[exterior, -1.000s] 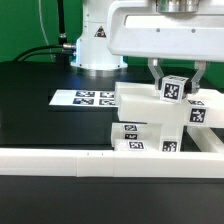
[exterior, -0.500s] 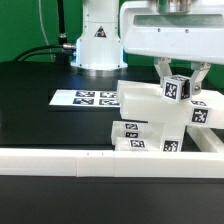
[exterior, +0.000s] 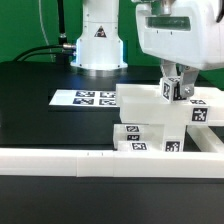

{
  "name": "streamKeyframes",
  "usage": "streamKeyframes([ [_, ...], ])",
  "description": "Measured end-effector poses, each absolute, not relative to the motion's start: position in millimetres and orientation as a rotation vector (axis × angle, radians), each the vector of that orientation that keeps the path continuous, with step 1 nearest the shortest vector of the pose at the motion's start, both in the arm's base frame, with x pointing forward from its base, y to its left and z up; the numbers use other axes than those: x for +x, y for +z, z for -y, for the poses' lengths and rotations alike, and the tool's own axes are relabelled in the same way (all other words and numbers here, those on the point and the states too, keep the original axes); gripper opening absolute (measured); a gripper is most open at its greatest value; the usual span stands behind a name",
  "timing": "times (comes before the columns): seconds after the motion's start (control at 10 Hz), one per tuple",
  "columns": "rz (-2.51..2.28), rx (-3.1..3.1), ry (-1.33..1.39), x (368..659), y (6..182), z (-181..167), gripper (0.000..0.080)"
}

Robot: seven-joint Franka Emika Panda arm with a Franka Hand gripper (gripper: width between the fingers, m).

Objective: Assemble chair

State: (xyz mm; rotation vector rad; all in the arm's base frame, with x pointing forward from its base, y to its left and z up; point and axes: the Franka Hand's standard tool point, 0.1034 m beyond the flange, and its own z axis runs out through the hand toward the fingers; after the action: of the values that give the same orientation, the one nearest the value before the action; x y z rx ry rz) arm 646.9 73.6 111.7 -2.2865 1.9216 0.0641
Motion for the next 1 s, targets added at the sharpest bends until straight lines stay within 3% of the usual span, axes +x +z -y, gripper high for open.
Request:
streamKeyframes([
  [0.2, -1.899, -2.306, 0.062, 646.8, 111.4, -73.6, 0.0282],
  [0.4, -1.795, -2.389, 0.053, 647.1, 109.8, -70.5, 0.0516],
  [0.5, -1.692, -2.461, 0.043, 647.9, 110.2, -69.5, 0.0516],
  [0.6, -1.580, -2.533, 0.033, 647.7, 109.9, -69.8, 0.0621],
  [1.0, -1.152, -2.763, 0.000, 646.9, 109.6, -69.2, 0.0648],
])
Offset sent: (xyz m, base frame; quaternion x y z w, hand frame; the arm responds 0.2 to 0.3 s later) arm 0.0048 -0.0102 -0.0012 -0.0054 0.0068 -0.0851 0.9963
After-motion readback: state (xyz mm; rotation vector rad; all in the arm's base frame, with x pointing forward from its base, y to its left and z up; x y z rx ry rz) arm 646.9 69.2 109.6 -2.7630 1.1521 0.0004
